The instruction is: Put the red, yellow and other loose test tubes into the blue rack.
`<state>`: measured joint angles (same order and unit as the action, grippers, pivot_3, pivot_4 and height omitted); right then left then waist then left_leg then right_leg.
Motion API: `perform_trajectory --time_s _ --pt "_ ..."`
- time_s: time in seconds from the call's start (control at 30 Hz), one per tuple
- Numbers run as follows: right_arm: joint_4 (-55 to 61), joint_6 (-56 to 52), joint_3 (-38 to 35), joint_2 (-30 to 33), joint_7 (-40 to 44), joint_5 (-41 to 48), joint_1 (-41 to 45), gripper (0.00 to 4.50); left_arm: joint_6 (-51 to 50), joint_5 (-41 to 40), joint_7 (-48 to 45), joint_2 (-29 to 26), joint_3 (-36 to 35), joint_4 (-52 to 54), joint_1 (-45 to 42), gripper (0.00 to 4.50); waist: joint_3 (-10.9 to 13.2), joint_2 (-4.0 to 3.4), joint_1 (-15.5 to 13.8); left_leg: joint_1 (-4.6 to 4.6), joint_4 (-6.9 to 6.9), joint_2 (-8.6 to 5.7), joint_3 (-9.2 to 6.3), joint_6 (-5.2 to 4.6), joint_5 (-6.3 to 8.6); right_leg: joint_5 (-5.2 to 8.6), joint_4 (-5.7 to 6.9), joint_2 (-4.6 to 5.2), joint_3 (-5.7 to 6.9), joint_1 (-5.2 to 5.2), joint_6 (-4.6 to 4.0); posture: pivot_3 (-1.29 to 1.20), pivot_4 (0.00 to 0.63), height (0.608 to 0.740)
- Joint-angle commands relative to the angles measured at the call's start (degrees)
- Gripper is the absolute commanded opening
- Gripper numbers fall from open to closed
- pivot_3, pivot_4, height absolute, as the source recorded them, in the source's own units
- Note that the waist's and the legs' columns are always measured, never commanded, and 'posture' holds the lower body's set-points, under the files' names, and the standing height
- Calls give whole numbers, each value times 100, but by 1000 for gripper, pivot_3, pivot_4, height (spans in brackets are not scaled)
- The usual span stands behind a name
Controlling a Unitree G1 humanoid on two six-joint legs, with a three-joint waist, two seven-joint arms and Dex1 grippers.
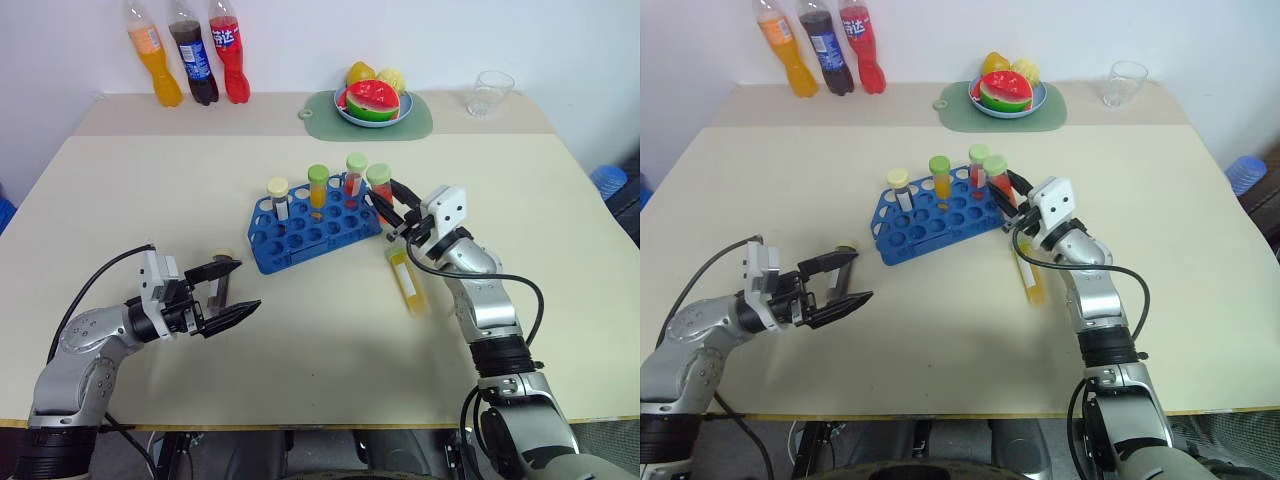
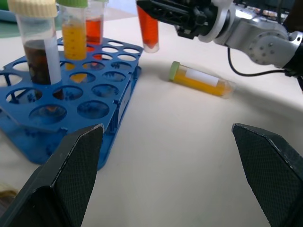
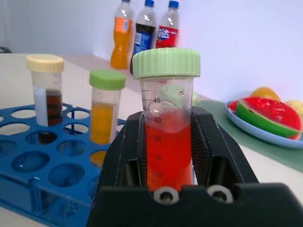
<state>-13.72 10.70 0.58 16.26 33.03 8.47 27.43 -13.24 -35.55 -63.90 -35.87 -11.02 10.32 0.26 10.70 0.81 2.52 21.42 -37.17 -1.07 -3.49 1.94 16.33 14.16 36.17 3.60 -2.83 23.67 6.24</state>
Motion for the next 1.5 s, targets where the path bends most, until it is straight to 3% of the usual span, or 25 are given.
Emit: perform_trajectory --time_s 0.03,0.47,1.0,1.5 --pt "180 124 -17 -50 107 155 143 883 51 -42 -12 -60 -114 120 -21 4500 1 -1 0 0 0 0 0 0 0 0 0 0 0 0 0 0 150 740" --pt "287 -61 -18 -328 224 477 411 883 75 -55 56 -44 -152 198 105 4500 2 -3 -12 0 0 1 -2 0 0 0 0 3 0 0 0 0 150 740" --pt "-1553 926 -81 -637 47 202 907 883 77 -49 109 -45 -210 300 214 4500 2 -5 4 -1 1 0 -1 0 0 0 1 2 0 0 0 0 150 740" --pt "-1586 1035 -238 -446 116 259 825 883 73 -37 130 -21 -164 299 197 4500 2 -5 2 -1 1 0 -2 0 0 0 1 4 0 -1 0 0 150 740"
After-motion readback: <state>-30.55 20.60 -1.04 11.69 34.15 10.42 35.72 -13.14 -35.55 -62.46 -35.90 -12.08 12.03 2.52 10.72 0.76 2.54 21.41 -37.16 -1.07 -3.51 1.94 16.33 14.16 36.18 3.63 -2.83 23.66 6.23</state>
